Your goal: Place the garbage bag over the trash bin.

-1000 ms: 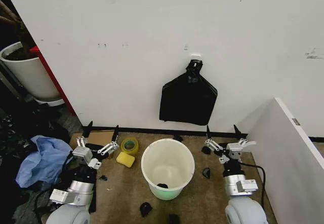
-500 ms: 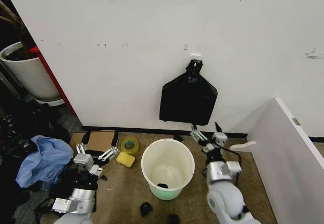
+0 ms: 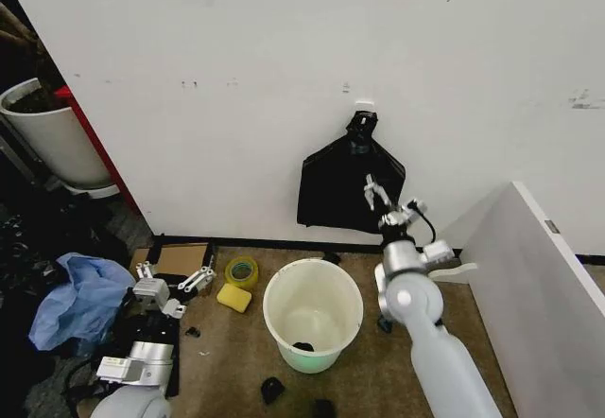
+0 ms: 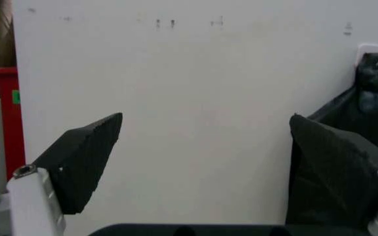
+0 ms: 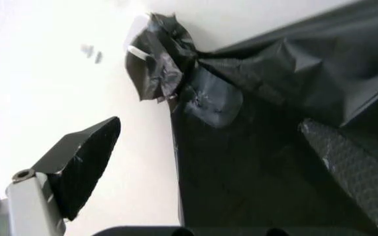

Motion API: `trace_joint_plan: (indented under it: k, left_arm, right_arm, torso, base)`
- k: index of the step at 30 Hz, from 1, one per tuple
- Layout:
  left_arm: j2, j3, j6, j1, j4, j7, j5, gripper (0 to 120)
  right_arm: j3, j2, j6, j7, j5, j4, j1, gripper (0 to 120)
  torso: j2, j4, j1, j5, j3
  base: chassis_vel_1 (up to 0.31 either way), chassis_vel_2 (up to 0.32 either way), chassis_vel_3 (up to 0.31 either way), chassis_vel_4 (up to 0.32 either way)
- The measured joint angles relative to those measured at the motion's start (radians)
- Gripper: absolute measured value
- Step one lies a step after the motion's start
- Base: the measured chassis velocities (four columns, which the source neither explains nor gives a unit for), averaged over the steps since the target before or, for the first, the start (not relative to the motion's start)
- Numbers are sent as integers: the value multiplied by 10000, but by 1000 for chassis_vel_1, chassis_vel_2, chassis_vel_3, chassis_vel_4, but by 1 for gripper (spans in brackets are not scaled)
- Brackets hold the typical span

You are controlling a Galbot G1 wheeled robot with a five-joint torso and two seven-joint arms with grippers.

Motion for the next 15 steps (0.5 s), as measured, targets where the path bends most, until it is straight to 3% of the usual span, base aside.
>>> trace_joint_plan:
  k: [15]
  left_arm:
    - [-39, -29, 120, -51, 7, -180, -36, 100]
  right_arm:
    - [-197, 646, -64, -407, 200, -1810, 1803, 98]
  torso:
    - [0, 2, 0, -2, 0]
  base:
    - [0, 0, 0, 0]
